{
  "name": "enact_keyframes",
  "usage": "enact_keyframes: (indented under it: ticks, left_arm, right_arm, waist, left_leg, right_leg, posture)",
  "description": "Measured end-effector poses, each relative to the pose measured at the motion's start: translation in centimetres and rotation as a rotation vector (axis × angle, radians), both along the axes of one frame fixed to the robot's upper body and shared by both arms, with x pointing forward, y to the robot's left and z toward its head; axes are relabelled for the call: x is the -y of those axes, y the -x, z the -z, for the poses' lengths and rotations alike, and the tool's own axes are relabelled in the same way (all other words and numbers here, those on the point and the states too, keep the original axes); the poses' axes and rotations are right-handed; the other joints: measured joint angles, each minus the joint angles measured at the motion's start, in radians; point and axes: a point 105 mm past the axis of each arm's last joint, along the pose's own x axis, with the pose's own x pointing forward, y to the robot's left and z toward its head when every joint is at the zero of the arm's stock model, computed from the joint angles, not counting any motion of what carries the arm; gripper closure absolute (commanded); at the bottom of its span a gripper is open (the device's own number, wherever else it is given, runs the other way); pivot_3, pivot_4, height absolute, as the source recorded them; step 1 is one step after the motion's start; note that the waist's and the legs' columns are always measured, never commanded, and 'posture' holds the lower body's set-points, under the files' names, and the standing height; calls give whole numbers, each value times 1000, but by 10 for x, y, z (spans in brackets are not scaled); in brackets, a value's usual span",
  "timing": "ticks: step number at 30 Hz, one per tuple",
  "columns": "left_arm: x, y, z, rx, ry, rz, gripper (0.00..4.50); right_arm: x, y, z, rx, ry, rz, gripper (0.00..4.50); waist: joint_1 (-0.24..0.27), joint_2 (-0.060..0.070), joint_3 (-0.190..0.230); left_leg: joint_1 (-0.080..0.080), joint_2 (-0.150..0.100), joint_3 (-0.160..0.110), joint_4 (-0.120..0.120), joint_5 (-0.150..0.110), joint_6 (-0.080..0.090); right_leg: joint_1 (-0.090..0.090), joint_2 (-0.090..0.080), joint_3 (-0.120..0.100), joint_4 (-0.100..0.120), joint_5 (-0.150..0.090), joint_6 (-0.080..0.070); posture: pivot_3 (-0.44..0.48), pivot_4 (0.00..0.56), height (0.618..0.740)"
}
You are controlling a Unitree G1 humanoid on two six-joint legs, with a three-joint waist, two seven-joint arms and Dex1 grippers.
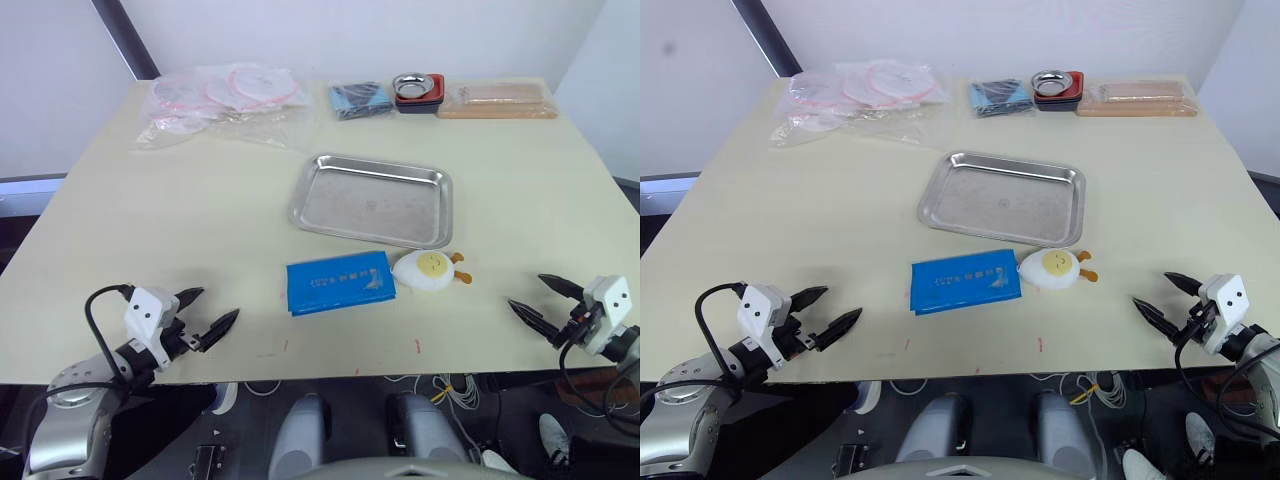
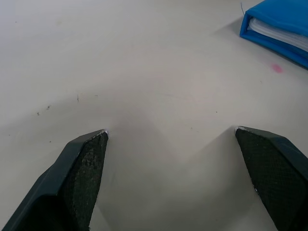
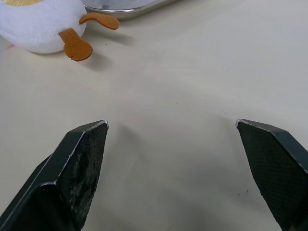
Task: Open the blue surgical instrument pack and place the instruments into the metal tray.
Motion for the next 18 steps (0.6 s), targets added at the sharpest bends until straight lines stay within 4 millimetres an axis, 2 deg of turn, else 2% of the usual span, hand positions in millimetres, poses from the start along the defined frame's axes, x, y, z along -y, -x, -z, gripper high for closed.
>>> enact_keyframes:
  ticks: [12, 18]
  left_arm:
    - [-2, -2, 1, -11, -4, -13, 0]
    - [2, -2, 0, -18, 14, 13, 0]
  right_arm:
    - [-6, -8, -8, 0, -8, 4, 31]
    - [-34, -13, -25, 21, -29, -96, 31]
  waist:
    - [0, 0, 0]
    - [-1, -1, 1]
  left_leg:
    - [6, 1, 9, 3, 0, 0]
    - [8, 2, 12, 3, 0, 0]
  right_leg:
    - [-1, 2, 10, 9, 0, 0]
    - [-1, 3, 13, 10, 0, 0]
  posture:
    - [0, 150, 740]
    - [0, 150, 740]
